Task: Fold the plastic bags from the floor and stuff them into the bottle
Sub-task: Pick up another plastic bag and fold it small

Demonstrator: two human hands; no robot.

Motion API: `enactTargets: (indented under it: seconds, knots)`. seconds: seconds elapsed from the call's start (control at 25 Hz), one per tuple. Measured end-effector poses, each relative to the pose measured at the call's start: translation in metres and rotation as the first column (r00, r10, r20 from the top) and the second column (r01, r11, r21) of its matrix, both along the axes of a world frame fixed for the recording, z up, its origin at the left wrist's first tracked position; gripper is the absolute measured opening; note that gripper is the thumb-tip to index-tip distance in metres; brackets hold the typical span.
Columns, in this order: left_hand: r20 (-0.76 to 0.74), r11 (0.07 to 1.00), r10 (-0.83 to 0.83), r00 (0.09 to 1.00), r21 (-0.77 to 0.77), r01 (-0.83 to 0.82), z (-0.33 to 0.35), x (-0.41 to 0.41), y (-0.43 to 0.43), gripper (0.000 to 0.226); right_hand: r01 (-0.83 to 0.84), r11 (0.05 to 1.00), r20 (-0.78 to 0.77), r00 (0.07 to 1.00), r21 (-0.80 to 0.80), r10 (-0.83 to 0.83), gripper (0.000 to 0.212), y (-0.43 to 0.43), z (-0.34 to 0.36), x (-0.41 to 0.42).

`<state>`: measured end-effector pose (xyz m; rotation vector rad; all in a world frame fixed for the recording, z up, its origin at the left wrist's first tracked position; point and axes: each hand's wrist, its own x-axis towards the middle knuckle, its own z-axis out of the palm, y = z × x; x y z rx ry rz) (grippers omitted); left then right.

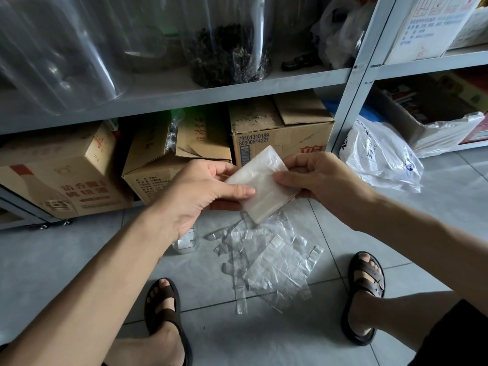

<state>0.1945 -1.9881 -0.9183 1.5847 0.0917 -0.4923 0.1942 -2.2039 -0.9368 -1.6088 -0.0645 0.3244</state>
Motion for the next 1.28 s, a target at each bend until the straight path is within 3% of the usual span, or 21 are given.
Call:
enactTargets:
  seconds: [0.12,0.2,0.28,0.44,0.68,1.04,1.2,1.28]
  knots:
    - [-0.016,1.0,0.0,1.0,0.014,0.0,-0.0001,-0.0041,-0.0051,0.045,0.057,0.992,-0.059,0.997,0.11,-0.051,0.022,0.0004,0.0001,0.0004]
    - [0.007,0.998,0.058,0.998,-0.005,-0.058,-0.0028,-0.0029,-0.0055,0.044,0.036,0.975,-0.152,0.988,0.221,-0.002,0.032,0.0023,-0.0013,-0.0008]
    - [0.013,0.995,0.1,0.995,-0.013,-0.1,-0.003,-0.001,-0.0057,0.04,0.015,0.973,-0.191,0.981,0.23,0.03,0.037,0.0054,-0.0051,-0.0034]
    - [-0.015,0.998,0.062,0.998,-0.014,-0.063,-0.0028,-0.0021,-0.0069,0.031,0.103,0.969,-0.173,0.983,0.223,-0.065,0.031,0.0066,-0.007,-0.0016]
    - [0.027,0.994,0.05,0.998,0.1,-0.052,-0.0031,0.0024,0.0005,0.022,0.016,0.999,-0.055,0.998,0.05,-0.013,0.023,0.0053,-0.0053,-0.0033]
    - [0.076,0.987,0.143,0.987,0.067,-0.148,-0.0044,0.0016,-0.0003,0.005,0.039,0.993,-0.111,0.994,0.107,-0.027,0.015,0.0061,-0.0043,-0.0056]
    - [0.081,0.989,0.145,0.986,0.021,-0.147,-0.0002,0.0014,-0.0008,0.016,0.074,0.983,-0.143,0.988,0.17,-0.05,0.002,0.0045,-0.0018,-0.0019]
    - [0.083,0.99,0.139,0.987,0.005,-0.139,0.0013,0.0013,-0.0008,0.021,0.084,0.97,-0.178,0.983,0.227,-0.044,0.005,0.0038,-0.0008,-0.0002]
